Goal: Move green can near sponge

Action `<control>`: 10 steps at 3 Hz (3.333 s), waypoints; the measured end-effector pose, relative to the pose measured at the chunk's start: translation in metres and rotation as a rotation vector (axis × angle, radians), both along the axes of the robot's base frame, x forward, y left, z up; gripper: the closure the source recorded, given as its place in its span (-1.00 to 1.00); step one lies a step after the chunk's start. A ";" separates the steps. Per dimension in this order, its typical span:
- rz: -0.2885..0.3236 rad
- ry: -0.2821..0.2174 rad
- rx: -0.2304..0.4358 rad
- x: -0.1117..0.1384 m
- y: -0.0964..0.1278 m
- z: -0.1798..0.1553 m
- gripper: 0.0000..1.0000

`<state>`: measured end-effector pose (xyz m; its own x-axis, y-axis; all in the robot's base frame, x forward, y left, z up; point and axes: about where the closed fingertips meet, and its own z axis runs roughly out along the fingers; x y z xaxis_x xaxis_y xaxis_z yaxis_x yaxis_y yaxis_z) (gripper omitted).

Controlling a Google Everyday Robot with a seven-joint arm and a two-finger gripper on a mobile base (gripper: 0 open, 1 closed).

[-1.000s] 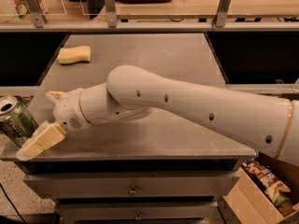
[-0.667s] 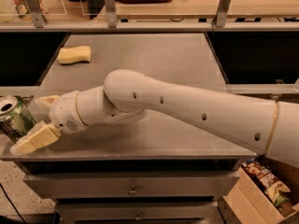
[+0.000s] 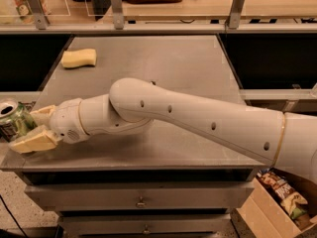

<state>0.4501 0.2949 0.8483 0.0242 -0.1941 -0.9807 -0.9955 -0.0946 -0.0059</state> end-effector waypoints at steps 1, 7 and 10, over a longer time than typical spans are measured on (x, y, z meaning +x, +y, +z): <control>-0.004 -0.013 0.036 -0.001 -0.008 0.011 0.78; -0.192 -0.068 -0.008 0.147 -0.051 0.047 1.00; -0.373 0.001 -0.029 0.247 -0.110 0.027 1.00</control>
Offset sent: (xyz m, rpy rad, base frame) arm -0.0011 -0.0055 0.0084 0.0280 -0.0105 -0.0023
